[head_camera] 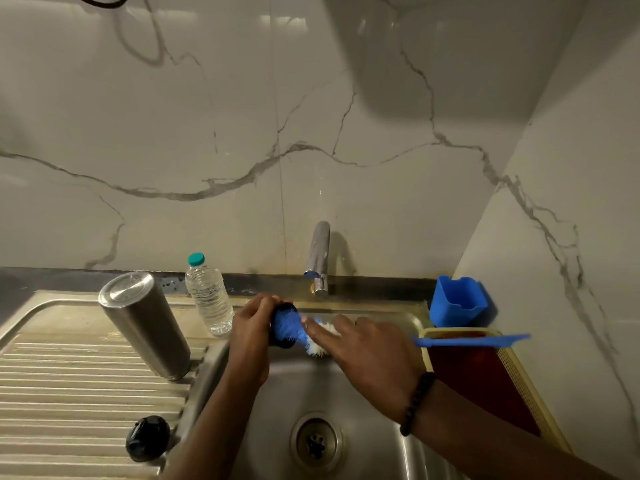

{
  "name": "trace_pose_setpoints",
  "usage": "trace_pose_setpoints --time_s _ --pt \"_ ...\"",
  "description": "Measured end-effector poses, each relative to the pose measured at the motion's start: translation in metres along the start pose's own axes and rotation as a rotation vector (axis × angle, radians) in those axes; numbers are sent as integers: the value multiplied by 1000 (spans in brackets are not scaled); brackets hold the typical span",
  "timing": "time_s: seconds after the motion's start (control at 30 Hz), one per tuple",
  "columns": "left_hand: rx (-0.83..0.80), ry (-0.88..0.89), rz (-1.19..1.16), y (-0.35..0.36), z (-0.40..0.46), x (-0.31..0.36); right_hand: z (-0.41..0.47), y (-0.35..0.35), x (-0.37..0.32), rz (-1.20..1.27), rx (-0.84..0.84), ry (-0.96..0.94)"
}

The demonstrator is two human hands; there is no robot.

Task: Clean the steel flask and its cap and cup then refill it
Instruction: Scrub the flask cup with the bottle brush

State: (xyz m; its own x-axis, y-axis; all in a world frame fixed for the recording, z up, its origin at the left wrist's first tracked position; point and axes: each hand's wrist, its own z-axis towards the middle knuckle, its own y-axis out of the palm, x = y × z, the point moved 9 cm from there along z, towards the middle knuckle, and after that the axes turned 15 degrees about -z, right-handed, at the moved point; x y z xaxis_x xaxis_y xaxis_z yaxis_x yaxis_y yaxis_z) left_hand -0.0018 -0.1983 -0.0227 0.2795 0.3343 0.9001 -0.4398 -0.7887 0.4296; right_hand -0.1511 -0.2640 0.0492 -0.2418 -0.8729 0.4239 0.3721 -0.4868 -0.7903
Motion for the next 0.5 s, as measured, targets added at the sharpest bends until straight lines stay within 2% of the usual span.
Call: trace_pose_setpoints --time_s 0.07,0.13,0.2,0.27,0.37,0.43,0.5 --pt "-57 -3 34 2 -2 0 3 9 10 165 -143 -74" --pt "-138 -37 16 7 -7 -6 6 33 26 426 -459 -99" --pt "-218 -93 -61 14 -14 -13 7 47 35 667 -678 -103" --pt "-252 -128 -153 18 -17 -16 3 56 38 926 -772 -50" --pt "-207 -168 -410 14 -13 -16 -16 70 29 1276 -899 159" --pt "-148 -180 -544 11 -10 -17 -26 74 22 1446 -909 271" --pt "-19 -233 -609 6 -10 -30 -32 76 18 1587 -874 343"
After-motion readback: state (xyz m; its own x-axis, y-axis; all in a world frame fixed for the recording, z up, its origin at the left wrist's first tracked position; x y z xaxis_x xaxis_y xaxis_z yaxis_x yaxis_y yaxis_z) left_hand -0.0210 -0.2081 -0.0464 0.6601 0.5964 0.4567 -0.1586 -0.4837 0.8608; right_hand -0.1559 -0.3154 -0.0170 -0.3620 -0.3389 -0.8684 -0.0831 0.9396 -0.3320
